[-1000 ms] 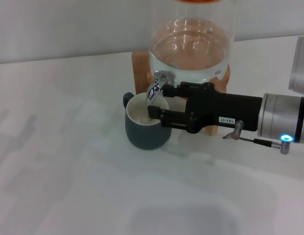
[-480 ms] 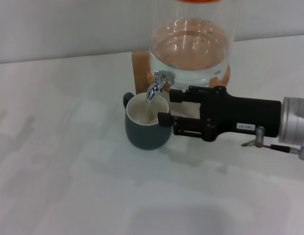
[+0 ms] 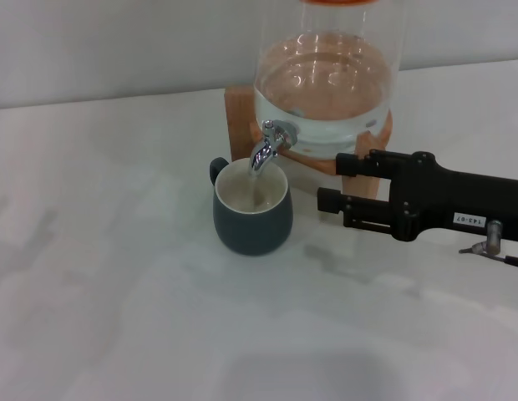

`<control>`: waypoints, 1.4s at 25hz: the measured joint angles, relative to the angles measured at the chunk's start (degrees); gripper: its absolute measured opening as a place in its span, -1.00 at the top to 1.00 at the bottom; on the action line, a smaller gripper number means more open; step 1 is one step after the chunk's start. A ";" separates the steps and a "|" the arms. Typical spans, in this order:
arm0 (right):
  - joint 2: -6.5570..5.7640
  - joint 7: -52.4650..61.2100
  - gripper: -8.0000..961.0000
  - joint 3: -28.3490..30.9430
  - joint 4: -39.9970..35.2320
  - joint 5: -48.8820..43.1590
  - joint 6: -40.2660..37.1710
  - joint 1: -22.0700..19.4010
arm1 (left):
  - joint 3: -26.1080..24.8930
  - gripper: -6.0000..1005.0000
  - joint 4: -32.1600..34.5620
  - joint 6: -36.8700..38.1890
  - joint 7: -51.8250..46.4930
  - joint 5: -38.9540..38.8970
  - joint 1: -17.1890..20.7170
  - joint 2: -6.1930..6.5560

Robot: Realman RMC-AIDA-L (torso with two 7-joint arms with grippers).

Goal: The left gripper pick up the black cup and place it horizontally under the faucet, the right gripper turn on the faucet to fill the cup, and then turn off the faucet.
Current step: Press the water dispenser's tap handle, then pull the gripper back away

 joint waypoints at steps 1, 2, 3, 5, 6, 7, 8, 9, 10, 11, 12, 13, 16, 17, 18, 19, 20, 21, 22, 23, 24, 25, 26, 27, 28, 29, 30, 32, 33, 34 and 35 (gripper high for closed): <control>0.00 -0.06 -0.37 0.02 0.52 0.01 -0.01 0.03 | -0.83 -0.75 -0.04 -1.18 0.59 0.55 0.17 -0.22; 0.01 -0.09 -0.37 0.02 0.99 0.02 -0.03 0.16 | -1.38 -0.75 -0.04 -1.88 1.03 0.92 0.30 -0.47; 0.01 -0.12 -0.37 0.03 1.33 0.01 -0.03 0.26 | -1.92 -0.75 -0.04 -2.35 1.37 1.21 0.45 -0.65; -0.01 -0.01 -0.37 0.03 1.70 -0.19 -0.03 0.57 | -2.37 -0.75 -0.04 -2.60 1.55 1.35 0.69 -0.84; -0.02 0.06 -0.37 0.02 1.71 -0.27 -0.03 0.62 | -2.48 -0.75 -0.04 -2.61 1.56 1.36 0.84 -0.86; -0.04 0.13 -0.37 -0.05 1.71 -0.32 -0.02 0.65 | -2.55 -0.75 -0.04 -2.61 1.57 1.36 0.91 -0.86; -0.04 0.18 -0.37 -0.13 1.70 -0.35 -0.01 0.66 | -2.64 -0.75 -0.04 -2.62 1.57 1.36 0.92 -0.86; -0.03 0.21 -0.37 -0.30 1.68 -0.35 0.00 0.66 | -2.72 -0.75 -0.04 -2.62 1.58 1.36 0.95 -0.87; -0.02 0.24 -0.37 -0.53 1.60 -0.32 0.00 0.67 | -2.80 -0.75 -0.04 -2.63 1.58 1.36 0.97 -0.87; 0.00 0.28 -0.37 -0.79 1.48 -0.25 0.00 0.67 | -2.81 -0.75 -0.04 -2.64 1.58 1.36 0.96 -0.87; 0.00 0.32 -0.37 -1.15 1.36 -0.16 -0.03 0.67 | -2.81 -0.75 -0.04 -2.64 1.58 1.36 0.95 -0.87; 0.00 0.37 -0.37 -1.56 1.16 -0.11 -0.20 0.64 | -2.81 -0.75 -0.03 -2.61 1.58 1.36 0.83 -0.87; 0.06 0.53 -0.37 -3.56 -0.03 -0.05 -1.81 0.31 | -2.81 -0.75 -0.02 -2.31 1.58 1.36 0.57 -0.76; 0.10 0.68 -0.37 -4.58 -0.78 -0.12 -2.87 0.13 | -2.81 -0.75 -0.02 -2.24 1.58 1.36 0.55 -0.74; 0.09 0.92 -0.37 -5.72 -1.83 -0.43 -4.29 -0.19 | -2.80 -0.75 -0.01 -2.12 1.58 1.36 0.53 -0.68; 0.08 1.25 -0.37 -6.93 -3.18 -1.02 -5.92 -0.62 | -2.80 -0.75 -0.01 -2.04 1.58 1.36 0.52 -0.62; 0.10 1.59 -0.37 -7.66 -4.13 -1.54 -7.00 -1.04 | -2.80 -0.75 0.00 -1.98 1.58 1.35 0.50 -0.58; 0.16 2.01 -0.37 -8.43 -5.30 -2.40 -8.40 -1.67 | -2.81 -0.75 0.00 -1.93 1.58 1.35 0.47 -0.53; 0.25 2.44 -0.37 -9.25 -6.73 -3.26 -9.65 -2.34 | -2.83 -0.75 0.00 -1.90 1.58 1.35 0.42 -0.50; 0.38 3.28 -0.37 -11.46 -9.99 -4.79 -13.12 -4.10 | -2.85 -0.75 0.00 -1.87 1.58 1.35 0.38 -0.48; 0.38 3.28 -0.37 -11.46 -9.99 -4.79 -13.12 -4.10 | -2.87 -0.75 0.00 -1.82 1.58 1.35 0.36 -0.48; 0.37 3.46 -0.37 -12.55 -11.41 -5.15 -14.74 -4.75 | -2.96 -0.75 0.00 -1.79 1.58 1.35 0.34 -0.47; 0.36 3.64 -0.37 -13.40 -12.28 -5.24 -15.81 -5.25 | -3.11 -0.75 0.00 -1.77 1.58 1.35 0.34 -0.47; 0.36 3.87 -0.37 -14.31 -13.16 -5.34 -17.02 -5.79 | -3.38 -0.75 0.00 -1.76 1.58 1.35 0.33 -0.46; 0.37 4.14 -0.37 -14.83 -13.56 -5.39 -17.68 -6.05 | -3.61 -0.75 0.00 -1.75 1.58 1.35 0.33 -0.46; 0.38 4.50 -0.37 -15.53 -13.97 -5.40 -18.49 -6.28 | -3.77 -0.75 0.00 -1.74 1.58 1.35 0.32 -0.45; 0.41 4.72 -0.37 -16.05 -14.23 -5.40 -19.15 -6.37 | -3.94 -0.75 0.00 -1.74 1.58 1.35 0.32 -0.45; 0.38 5.20 -0.37 -17.79 -14.49 -5.41 -20.84 -6.21 | -4.09 -0.75 -0.01 -1.72 1.58 1.36 0.31 -0.44; 0.35 5.34 -0.37 -18.62 -14.56 -5.42 -21.35 -5.94 | -4.17 -0.75 0.00 -1.69 1.58 1.37 0.28 -0.45; 0.31 5.51 -0.37 -19.42 -14.60 -5.42 -21.73 -5.48 | -4.24 -0.75 -0.01 -1.61 1.58 1.37 0.23 -0.47; 0.29 5.64 -0.37 -20.04 -14.64 -5.43 -21.87 -5.06 | -4.26 -0.75 0.00 -1.46 1.58 1.37 0.12 -0.52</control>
